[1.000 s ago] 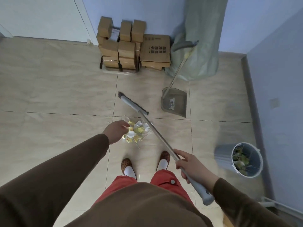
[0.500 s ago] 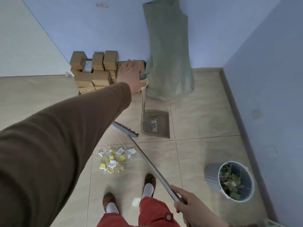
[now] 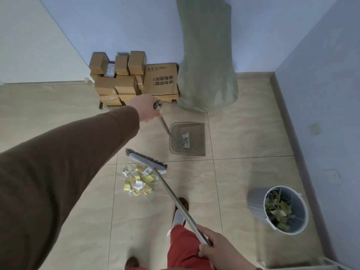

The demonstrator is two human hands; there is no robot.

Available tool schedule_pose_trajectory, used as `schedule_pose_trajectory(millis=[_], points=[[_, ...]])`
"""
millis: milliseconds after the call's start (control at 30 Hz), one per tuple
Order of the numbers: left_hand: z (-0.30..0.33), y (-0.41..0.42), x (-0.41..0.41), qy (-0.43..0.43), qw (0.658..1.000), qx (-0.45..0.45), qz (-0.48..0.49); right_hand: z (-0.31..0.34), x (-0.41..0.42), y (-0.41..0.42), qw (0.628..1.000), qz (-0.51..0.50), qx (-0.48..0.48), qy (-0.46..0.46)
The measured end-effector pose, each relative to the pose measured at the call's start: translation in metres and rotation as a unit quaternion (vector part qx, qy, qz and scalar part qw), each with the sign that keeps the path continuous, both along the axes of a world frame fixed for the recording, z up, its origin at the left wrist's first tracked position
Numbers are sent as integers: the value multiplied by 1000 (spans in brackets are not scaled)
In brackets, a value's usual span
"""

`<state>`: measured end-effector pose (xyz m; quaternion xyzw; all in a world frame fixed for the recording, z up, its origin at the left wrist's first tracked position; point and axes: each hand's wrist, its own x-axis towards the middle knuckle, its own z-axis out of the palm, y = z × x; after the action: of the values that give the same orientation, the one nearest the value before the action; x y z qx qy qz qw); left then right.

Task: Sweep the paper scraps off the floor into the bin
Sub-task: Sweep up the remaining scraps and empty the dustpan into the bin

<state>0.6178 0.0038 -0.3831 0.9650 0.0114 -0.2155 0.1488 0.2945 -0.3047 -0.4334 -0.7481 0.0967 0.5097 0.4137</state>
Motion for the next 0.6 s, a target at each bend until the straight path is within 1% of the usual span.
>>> schedule_pose_trajectory(millis=[67, 133, 233, 333, 433, 500, 600], points=[[10, 28, -31, -39, 999, 13, 0, 2, -9, 11, 1000, -1, 2, -13], [27, 61, -66, -66, 998, 5, 23, 3, -20, 22, 1000, 7, -6, -28], [54, 114, -129, -91, 992, -21, 88, 7, -37, 43, 998, 19, -25, -52], [76, 165, -204, -113, 978, -58, 165, 13, -58, 67, 995, 19, -43, -84], [90, 211, -285, -140, 954, -121, 238, 9, -90, 91, 992, -8, -74, -102], [92, 245, -340, -152, 940, -151, 266, 4, -113, 108, 989, -26, -92, -109], [91, 289, -418, -143, 931, -164, 292, 0, -139, 136, 985, -70, -103, -121]])
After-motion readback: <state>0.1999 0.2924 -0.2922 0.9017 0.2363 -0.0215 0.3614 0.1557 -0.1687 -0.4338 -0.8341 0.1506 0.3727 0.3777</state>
